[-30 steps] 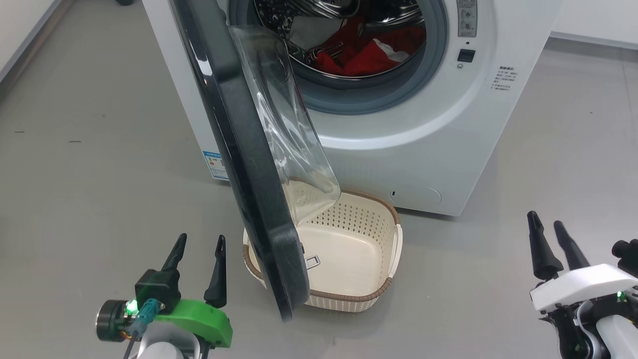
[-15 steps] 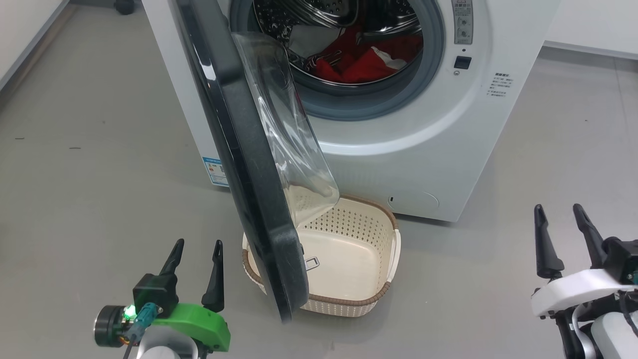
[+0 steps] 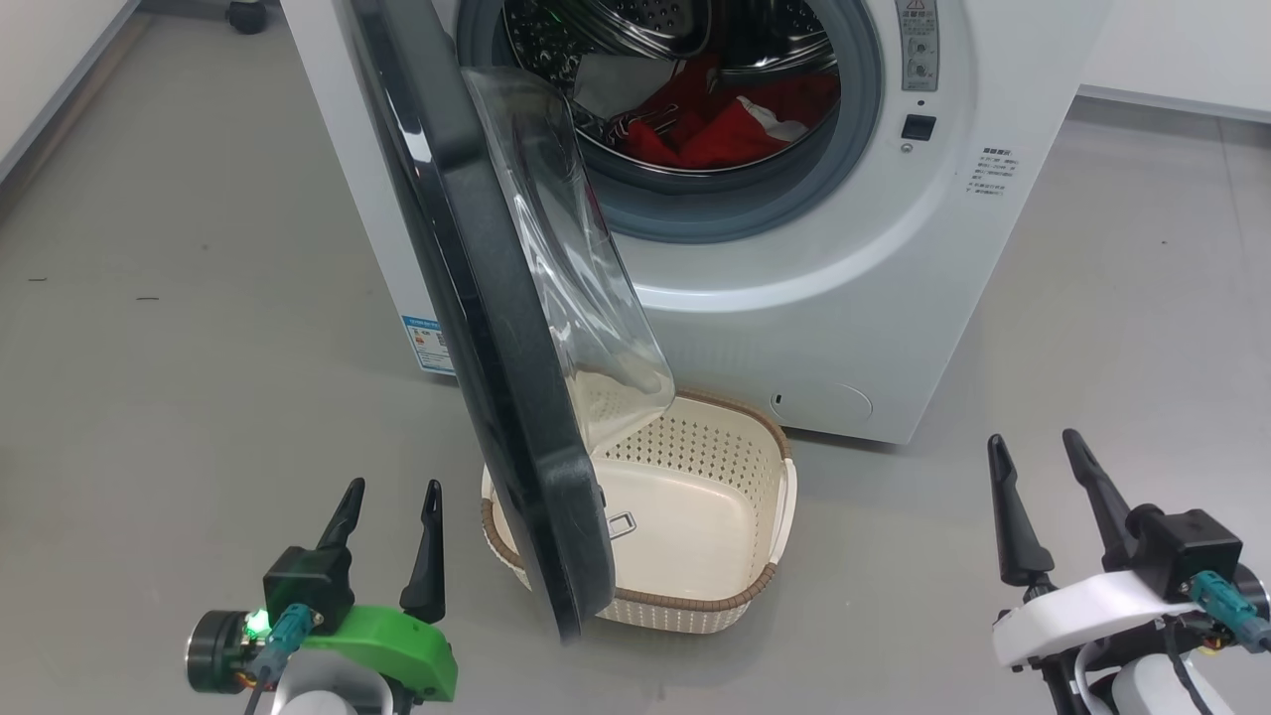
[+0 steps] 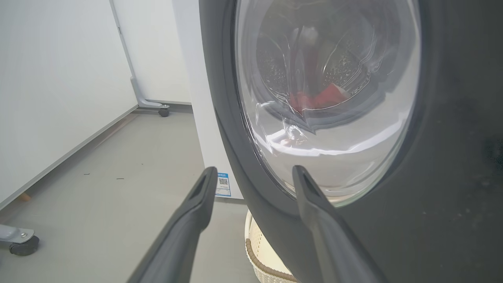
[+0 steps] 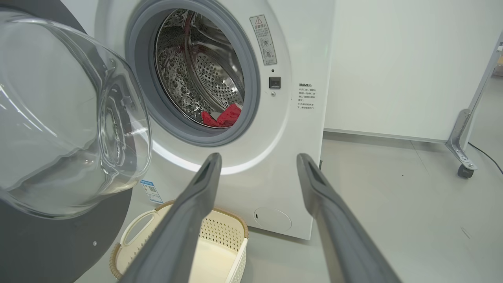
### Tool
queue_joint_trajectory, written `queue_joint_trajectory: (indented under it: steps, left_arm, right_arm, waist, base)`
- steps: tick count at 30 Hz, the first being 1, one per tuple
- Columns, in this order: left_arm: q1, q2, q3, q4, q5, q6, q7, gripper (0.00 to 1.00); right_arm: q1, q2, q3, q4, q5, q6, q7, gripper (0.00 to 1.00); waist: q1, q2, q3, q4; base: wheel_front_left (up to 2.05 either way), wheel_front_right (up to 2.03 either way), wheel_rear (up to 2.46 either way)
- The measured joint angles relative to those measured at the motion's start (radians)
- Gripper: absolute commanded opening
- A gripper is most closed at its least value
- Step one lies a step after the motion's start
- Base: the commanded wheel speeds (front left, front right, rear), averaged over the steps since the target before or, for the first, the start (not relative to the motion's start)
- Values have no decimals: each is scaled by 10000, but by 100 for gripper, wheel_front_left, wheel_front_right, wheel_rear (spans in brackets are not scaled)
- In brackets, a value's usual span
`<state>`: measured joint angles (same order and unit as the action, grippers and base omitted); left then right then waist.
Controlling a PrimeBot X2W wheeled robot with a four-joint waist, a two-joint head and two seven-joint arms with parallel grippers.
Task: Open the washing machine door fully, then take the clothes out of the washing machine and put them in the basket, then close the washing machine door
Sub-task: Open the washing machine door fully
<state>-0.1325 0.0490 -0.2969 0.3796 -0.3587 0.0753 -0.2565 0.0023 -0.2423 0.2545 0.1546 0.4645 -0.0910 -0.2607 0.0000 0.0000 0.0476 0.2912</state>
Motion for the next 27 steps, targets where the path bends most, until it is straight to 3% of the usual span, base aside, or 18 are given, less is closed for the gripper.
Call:
queue_joint_trajectory:
  steps: [27]
  left_arm:
    - [0, -4, 33, 107, 0, -2, 0, 100]
  right_arm:
    - [313, 826, -77, 403, -658, 12, 0, 100]
  waist:
    - [0, 0, -95, 42]
  base:
    - [0, 0, 0]
